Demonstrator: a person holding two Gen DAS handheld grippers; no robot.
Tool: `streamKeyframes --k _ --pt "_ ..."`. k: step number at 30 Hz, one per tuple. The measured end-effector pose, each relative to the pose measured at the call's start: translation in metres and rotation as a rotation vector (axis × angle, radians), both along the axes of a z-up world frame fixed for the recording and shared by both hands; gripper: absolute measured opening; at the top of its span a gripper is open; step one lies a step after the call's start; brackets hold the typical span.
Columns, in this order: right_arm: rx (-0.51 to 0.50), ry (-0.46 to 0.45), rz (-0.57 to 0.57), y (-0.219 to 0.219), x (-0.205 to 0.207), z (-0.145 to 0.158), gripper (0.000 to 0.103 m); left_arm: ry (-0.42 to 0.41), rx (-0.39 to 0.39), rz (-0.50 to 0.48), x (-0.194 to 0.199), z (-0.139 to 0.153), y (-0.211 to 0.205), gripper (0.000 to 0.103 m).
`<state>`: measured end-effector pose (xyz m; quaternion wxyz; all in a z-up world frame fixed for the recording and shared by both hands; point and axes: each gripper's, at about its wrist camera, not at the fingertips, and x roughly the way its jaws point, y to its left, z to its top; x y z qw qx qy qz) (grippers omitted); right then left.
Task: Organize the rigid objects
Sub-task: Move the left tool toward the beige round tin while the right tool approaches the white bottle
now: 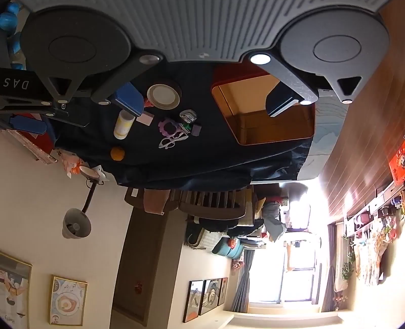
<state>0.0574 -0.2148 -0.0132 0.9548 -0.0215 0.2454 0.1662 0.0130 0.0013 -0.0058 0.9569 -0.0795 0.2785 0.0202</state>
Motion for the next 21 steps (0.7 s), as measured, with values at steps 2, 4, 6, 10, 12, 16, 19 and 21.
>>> streamKeyframes --k 2,4,6,10,12,16,19,21 --pt "-0.004 -0.001 0.007 0.003 0.000 0.000 0.103 -0.006 -0.008 0.007 -0.005 -0.002 0.006 0.103" --pt "-0.007 -0.003 0.018 0.005 0.000 0.000 0.103 -0.002 -0.005 0.008 -0.005 -0.001 0.007 0.103" --pt "-0.010 -0.005 0.029 0.007 0.000 0.000 0.103 -0.001 -0.002 0.007 -0.005 -0.001 0.008 0.103" --pt "-0.012 -0.006 0.039 0.009 0.001 -0.001 0.103 0.006 0.002 0.009 -0.003 -0.004 0.008 0.103" --pt "-0.010 -0.007 0.041 0.009 0.001 -0.001 0.103 0.009 -0.001 0.009 -0.002 -0.004 0.009 0.103" --pt "-0.009 -0.008 0.041 0.010 0.002 0.000 0.103 0.013 -0.003 0.005 -0.001 -0.004 0.009 0.103" --pt "-0.010 -0.012 0.043 0.012 0.003 0.001 0.103 0.017 -0.005 0.003 0.001 -0.004 0.011 0.103" --pt "-0.010 -0.013 0.045 0.013 0.005 0.002 0.103 0.016 -0.003 0.003 0.001 -0.005 0.011 0.103"
